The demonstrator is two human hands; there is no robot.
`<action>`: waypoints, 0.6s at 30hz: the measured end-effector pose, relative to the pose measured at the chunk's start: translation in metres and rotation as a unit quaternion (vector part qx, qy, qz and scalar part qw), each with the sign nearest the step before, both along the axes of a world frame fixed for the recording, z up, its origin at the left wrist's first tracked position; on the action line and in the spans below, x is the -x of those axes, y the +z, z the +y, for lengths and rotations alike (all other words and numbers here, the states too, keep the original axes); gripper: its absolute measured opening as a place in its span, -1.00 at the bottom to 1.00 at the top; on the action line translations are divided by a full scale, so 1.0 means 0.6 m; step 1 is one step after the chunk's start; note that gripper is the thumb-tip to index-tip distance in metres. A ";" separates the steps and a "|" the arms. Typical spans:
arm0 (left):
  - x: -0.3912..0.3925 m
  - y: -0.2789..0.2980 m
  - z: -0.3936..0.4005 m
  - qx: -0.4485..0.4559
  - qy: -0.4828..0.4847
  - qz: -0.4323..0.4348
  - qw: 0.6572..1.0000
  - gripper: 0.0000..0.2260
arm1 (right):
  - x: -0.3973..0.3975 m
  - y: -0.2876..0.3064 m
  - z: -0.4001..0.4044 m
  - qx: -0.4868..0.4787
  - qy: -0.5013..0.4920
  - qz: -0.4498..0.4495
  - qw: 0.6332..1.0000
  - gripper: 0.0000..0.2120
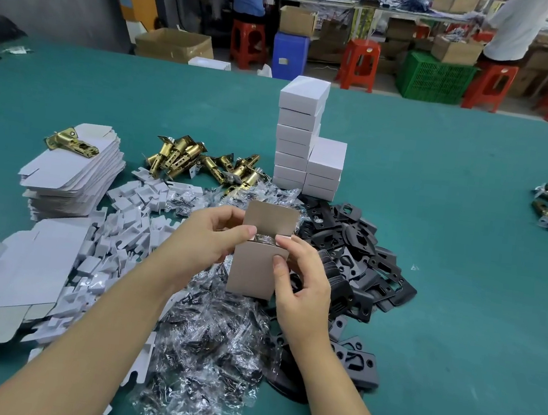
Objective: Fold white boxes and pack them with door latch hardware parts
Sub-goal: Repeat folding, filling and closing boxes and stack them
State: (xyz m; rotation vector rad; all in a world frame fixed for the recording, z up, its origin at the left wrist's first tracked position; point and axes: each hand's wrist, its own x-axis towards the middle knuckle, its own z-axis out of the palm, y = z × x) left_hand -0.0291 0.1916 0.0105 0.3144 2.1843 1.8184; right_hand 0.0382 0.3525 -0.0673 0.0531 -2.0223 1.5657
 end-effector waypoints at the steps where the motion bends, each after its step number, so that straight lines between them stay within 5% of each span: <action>1: 0.000 0.000 0.002 -0.008 0.003 0.005 1.000 -0.90 | 0.001 0.000 0.000 0.000 0.001 0.002 1.000 -0.72; 10: -0.003 -0.001 0.003 -0.065 -0.004 0.044 0.997 -0.71 | 0.001 -0.001 0.000 0.031 -0.004 -0.005 1.000 -0.71; 18: -0.010 0.003 -0.008 0.003 -0.032 0.081 0.996 -0.76 | 0.000 -0.001 -0.002 0.100 -0.011 -0.016 0.995 -0.79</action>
